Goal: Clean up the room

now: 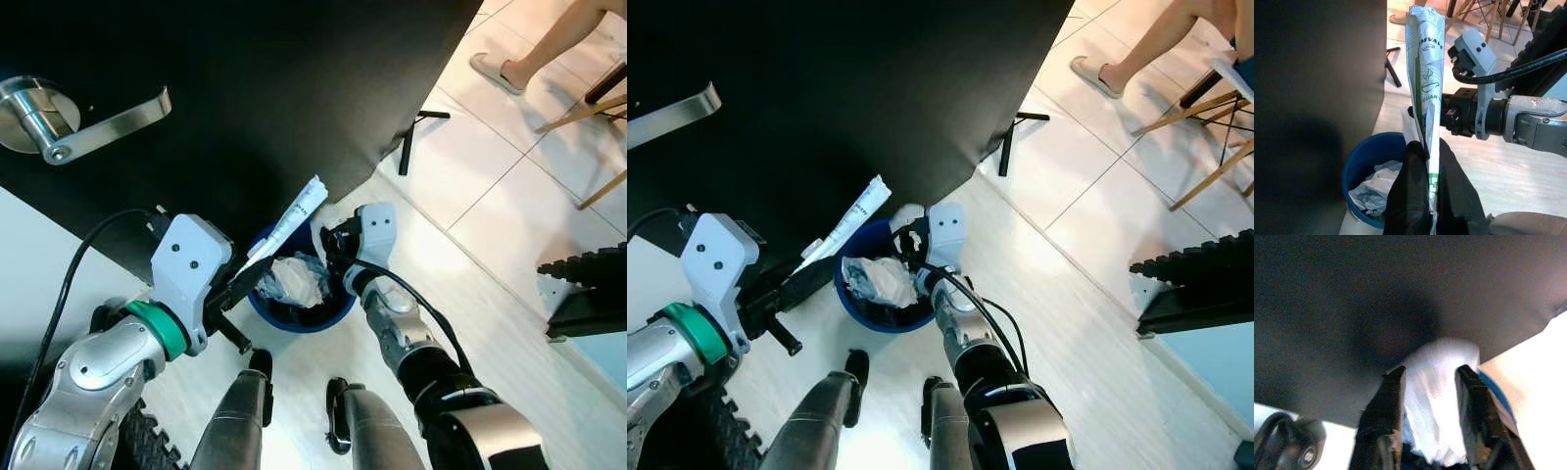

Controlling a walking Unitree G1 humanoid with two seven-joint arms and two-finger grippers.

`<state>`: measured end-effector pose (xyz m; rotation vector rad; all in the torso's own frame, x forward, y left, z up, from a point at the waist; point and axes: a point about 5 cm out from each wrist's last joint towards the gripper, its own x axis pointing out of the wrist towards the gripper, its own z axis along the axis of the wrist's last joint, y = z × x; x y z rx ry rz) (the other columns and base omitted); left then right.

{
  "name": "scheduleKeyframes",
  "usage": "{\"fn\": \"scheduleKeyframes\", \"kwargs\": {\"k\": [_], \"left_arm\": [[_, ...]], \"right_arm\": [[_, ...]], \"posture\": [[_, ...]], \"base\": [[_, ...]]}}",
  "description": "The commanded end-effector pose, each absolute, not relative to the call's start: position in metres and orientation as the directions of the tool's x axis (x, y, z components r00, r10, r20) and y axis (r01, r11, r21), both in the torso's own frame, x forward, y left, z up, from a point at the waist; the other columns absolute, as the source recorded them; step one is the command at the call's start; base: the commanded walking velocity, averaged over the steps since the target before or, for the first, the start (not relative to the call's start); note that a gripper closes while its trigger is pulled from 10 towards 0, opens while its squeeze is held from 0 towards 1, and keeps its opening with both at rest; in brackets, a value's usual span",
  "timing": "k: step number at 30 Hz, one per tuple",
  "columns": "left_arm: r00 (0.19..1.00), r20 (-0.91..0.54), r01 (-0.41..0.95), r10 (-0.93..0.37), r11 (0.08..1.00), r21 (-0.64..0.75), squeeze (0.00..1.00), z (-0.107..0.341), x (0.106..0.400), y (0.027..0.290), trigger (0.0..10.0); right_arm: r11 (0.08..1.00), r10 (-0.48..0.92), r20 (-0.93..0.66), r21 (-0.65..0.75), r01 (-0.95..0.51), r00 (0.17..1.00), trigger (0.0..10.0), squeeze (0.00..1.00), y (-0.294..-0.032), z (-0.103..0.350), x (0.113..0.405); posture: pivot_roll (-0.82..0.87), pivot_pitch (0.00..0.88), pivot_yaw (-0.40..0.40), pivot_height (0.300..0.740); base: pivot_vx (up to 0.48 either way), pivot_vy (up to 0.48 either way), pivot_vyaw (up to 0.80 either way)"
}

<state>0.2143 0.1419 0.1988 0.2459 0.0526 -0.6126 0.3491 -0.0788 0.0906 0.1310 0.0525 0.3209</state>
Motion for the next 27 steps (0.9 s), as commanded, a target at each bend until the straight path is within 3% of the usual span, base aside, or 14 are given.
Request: {"fn": "scheduleKeyframes", "kwargs": {"k": [1, 5, 6, 13, 18, 22, 25, 27], "left_arm": [[0.803, -0.140, 0.596, -0.579, 0.780, 0.191, 0.00, 0.197, 0.210, 0.138, 10.0], [0.802, -0.147, 0.597, -0.579, 0.780, 0.187, 0.00, 0.197, 0.210, 0.137, 10.0], [0.800, -0.151, 0.600, -0.581, 0.779, 0.183, 0.00, 0.197, 0.210, 0.136, 10.0], [0.808, -0.211, 0.584, -0.550, 0.797, 0.157, 0.00, 0.180, 0.225, 0.133, 10.0], [0.802, -0.385, 0.551, -0.458, 0.815, 0.178, 0.00, 0.127, 0.264, 0.140, 10.0], [0.804, -0.405, 0.534, -0.435, 0.828, 0.171, 0.00, 0.120, 0.275, 0.141, 10.0], [0.808, -0.415, 0.515, -0.418, 0.843, 0.154, 0.00, 0.112, 0.304, 0.143, 10.0], [0.808, -0.415, 0.515, -0.418, 0.843, 0.154, 0.00, 0.112, 0.304, 0.143, 10.0]], "right_arm": [[0.955, 0.282, -0.059, 0.111, -0.274, 0.958, 10.0, 1.00, -0.084, 0.083, 0.347], [0.961, 0.266, -0.057, 0.093, -0.261, 0.962, 10.0, 1.00, -0.087, 0.084, 0.348], [0.963, 0.259, -0.053, 0.087, -0.254, 0.964, 10.0, 0.00, -0.090, 0.084, 0.349], [0.960, 0.261, -0.042, 0.116, -0.255, 0.964, 10.0, 0.00, -0.099, 0.078, 0.344], [0.963, 0.230, 0.050, 0.135, -0.235, 0.972, 10.0, 0.00, -0.113, 0.079, 0.334], [0.965, 0.217, 0.086, 0.133, -0.227, 0.972, 10.0, 0.00, -0.118, 0.082, 0.332], [0.980, 0.152, 0.176, 0.099, -0.171, 0.973, 10.0, 0.00, -0.143, 0.096, 0.319], [0.980, 0.152, 0.176, 0.099, -0.171, 0.973, 10.0, 0.00, -0.143, 0.096, 0.319]], "posture": [[0.19, 0.342, 0.003, 0.740], [0.19, 0.342, 0.003, 0.740], [0.19, 0.338, 0.004, 0.740], [0.16, 0.318, 0.005, 0.740], [0.09, 0.317, 0.006, 0.740], [0.07, 0.319, 0.007, 0.740], [-0.05, 0.346, 0.018, 0.740], [-0.05, 0.346, 0.018, 0.740]], "base": [[0.000, 0.000, 0.00], [0.000, 0.000, 0.00], [0.000, 0.000, 0.00], [0.000, 0.000, 0.00], [0.000, 0.000, 0.00], [0.000, 0.000, 0.00], [0.000, 0.000, 0.00], [0.000, 0.000, 0.00]]}}
